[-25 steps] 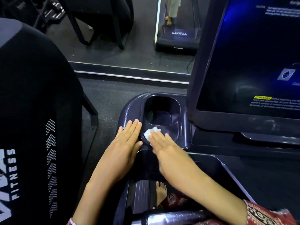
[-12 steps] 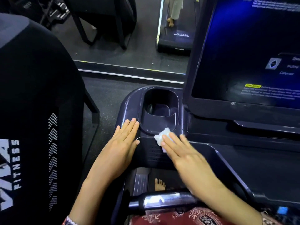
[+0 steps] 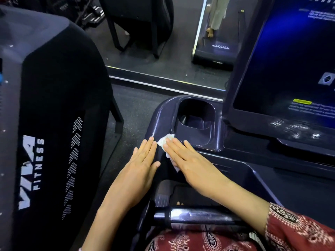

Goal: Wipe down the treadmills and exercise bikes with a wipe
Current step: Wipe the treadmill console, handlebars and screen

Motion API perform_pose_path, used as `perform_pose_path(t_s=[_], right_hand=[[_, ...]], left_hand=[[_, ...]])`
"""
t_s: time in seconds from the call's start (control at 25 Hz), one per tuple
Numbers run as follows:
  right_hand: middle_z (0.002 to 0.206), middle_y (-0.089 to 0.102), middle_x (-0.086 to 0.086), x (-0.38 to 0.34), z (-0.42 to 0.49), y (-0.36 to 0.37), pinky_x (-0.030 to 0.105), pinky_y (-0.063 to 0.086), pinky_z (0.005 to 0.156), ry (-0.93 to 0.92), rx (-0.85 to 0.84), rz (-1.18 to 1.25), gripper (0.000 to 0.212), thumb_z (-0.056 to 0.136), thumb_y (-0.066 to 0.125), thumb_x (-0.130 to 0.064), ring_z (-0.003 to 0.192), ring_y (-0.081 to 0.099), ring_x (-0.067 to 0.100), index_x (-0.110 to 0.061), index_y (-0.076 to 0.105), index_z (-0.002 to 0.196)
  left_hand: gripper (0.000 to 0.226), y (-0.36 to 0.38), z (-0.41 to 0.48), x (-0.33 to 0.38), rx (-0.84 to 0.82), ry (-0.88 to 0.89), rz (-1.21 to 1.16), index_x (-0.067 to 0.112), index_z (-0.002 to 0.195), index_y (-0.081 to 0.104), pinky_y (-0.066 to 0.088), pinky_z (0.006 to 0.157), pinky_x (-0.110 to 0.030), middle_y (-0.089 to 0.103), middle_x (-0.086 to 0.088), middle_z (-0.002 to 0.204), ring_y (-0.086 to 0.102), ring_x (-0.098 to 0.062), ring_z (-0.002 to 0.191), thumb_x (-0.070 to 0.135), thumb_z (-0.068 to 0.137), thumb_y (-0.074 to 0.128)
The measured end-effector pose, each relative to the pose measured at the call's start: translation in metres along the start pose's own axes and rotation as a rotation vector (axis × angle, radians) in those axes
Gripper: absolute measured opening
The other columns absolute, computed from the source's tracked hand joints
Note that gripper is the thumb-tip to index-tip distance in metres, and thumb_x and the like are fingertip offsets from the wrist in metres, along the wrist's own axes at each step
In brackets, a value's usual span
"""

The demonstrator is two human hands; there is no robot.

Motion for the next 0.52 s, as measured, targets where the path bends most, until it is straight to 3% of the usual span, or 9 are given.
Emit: perform_pose_path(t_s=[0.08,0.12,0.24,0.32,0.4,0.44,0.48,0.52], right_hand=[[0.149,0.040,0.013,-0.001,0.006,-0.001,0.041,0.025,0.111,-0.015,-0.035,0.057,0.069,0.077,0.052,0.006,0.139,0.035,0.028,-0.001,0.038,0.144],[0.149,0.040,0.012,0.000,0.014,-0.002,0.044,0.027,0.112,-0.006,-0.049,0.067,0.068,0.078,0.050,0.004,0.139,0.036,0.028,-0.001,0.037,0.145],[0.152,0.033,0.009,0.011,0.064,-0.005,0.044,0.024,0.114,0.088,-0.080,0.050,0.064,0.086,0.020,-0.010,0.142,0.027,0.027,-0.005,0.029,0.149],[0.154,0.021,0.013,0.021,0.095,-0.003,0.039,0.017,0.113,0.146,-0.148,0.093,0.057,0.091,0.026,-0.008,0.143,0.016,0.029,-0.007,0.027,0.148],[0.155,0.021,0.015,0.024,0.103,-0.002,0.036,0.014,0.114,0.036,-0.183,0.118,0.052,0.094,0.038,-0.004,0.144,0.015,0.030,-0.006,0.032,0.145],[0.154,0.026,0.015,0.023,0.098,-0.003,0.035,0.015,0.115,-0.058,-0.192,0.139,0.052,0.094,0.042,-0.002,0.145,0.018,0.029,-0.005,0.035,0.145],[0.151,0.035,0.013,0.020,0.090,-0.003,0.034,0.018,0.115,-0.135,-0.181,0.160,0.051,0.093,0.047,-0.001,0.144,0.024,0.028,-0.004,0.039,0.143],[0.146,0.044,0.010,0.016,0.081,-0.003,0.034,0.025,0.113,-0.189,-0.155,0.133,0.050,0.091,0.050,-0.002,0.140,0.034,0.026,-0.004,0.045,0.140]], left_hand=[[0.069,-0.003,-0.003,-0.002,-0.009,-0.065,-0.102,0.017,0.145,0.003,-0.009,0.111,-0.011,-0.005,0.012,0.151,-0.010,0.001,0.140,0.055,0.089,0.014],[0.064,-0.002,-0.003,-0.003,0.000,-0.089,-0.138,0.020,0.143,0.000,-0.012,0.108,-0.007,-0.007,0.014,0.151,-0.012,0.003,0.139,0.054,0.093,0.018],[0.056,-0.001,0.007,-0.005,0.027,-0.180,-0.247,0.023,0.146,-0.001,-0.010,0.106,-0.005,-0.005,0.016,0.150,-0.007,0.001,0.141,0.032,0.102,0.034],[0.058,-0.003,0.016,-0.006,0.057,-0.227,-0.315,0.019,0.150,0.012,-0.002,0.108,-0.005,0.005,0.017,0.149,0.004,0.002,0.142,0.026,0.100,0.042],[0.056,-0.010,0.023,-0.006,0.132,-0.252,-0.389,0.019,0.146,0.030,0.015,0.103,0.000,0.026,0.023,0.144,0.028,0.010,0.133,0.019,0.096,0.054],[0.054,-0.014,0.025,-0.006,0.179,-0.252,-0.429,0.026,0.140,0.040,0.025,0.095,0.002,0.044,0.031,0.131,0.025,0.027,0.101,0.014,0.092,0.061],[0.055,-0.016,0.025,-0.008,0.229,-0.269,-0.461,0.037,0.130,0.047,0.034,0.087,0.001,0.054,0.037,0.115,0.043,-0.012,0.104,0.010,0.087,0.067],[0.056,-0.018,0.024,-0.009,0.265,-0.323,-0.489,0.045,0.121,0.051,0.041,0.085,-0.002,0.061,0.036,0.104,0.058,0.015,0.093,0.009,0.083,0.071]])
Point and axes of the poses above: each hand's wrist, its own z-axis towards the middle knuckle, its own y-axis out of the palm, x = y × z, the point moved 2 cm from there along z, towards the middle knuckle
